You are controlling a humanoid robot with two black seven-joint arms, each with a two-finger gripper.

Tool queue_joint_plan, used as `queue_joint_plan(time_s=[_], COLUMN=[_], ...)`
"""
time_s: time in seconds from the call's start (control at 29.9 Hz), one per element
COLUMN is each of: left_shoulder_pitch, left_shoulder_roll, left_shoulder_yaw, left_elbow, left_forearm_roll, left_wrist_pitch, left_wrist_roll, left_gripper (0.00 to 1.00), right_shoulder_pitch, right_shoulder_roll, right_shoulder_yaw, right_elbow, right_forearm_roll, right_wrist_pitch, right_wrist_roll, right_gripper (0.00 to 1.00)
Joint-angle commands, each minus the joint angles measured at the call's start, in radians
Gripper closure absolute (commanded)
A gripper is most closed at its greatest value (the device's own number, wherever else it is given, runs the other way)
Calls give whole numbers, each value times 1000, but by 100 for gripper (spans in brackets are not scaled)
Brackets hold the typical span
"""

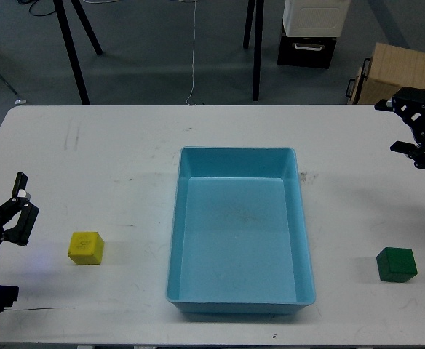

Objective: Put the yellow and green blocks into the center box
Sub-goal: 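Raise the right gripper and move it above the green cube, then lower the right gripper onto the green cube and close it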

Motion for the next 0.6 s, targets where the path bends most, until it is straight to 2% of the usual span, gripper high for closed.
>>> queue_joint_plan(time_s=[0.0,0.17,0.4,0.57], left_shoulder_pitch=[-4,-4,-4,-7], left_shoulder_roll=[0,-2,-3,-11], left_shoulder_yaw=[2,2,4,4], left_elbow=[1,1,2,4], left_forearm_roll=[0,0,0,0], left_wrist_pitch=[0,0,0,0], left_wrist_roll=[1,3,4,6], left_gripper=[0,0,0,0], right_shoulder_pitch=[63,40,-78,-124], right_shoulder_roll=[-16,-42,-33,-27], right_shoulder_yaw=[-88,-100,-123,-123], right_elbow=[8,37,127,138], right_forearm_roll=[-158,-344,-433,-493], right_wrist_pitch=[123,210,210,210], right_wrist_roll=[-22,-60,-105,-111], right_gripper=[0,0,0,0])
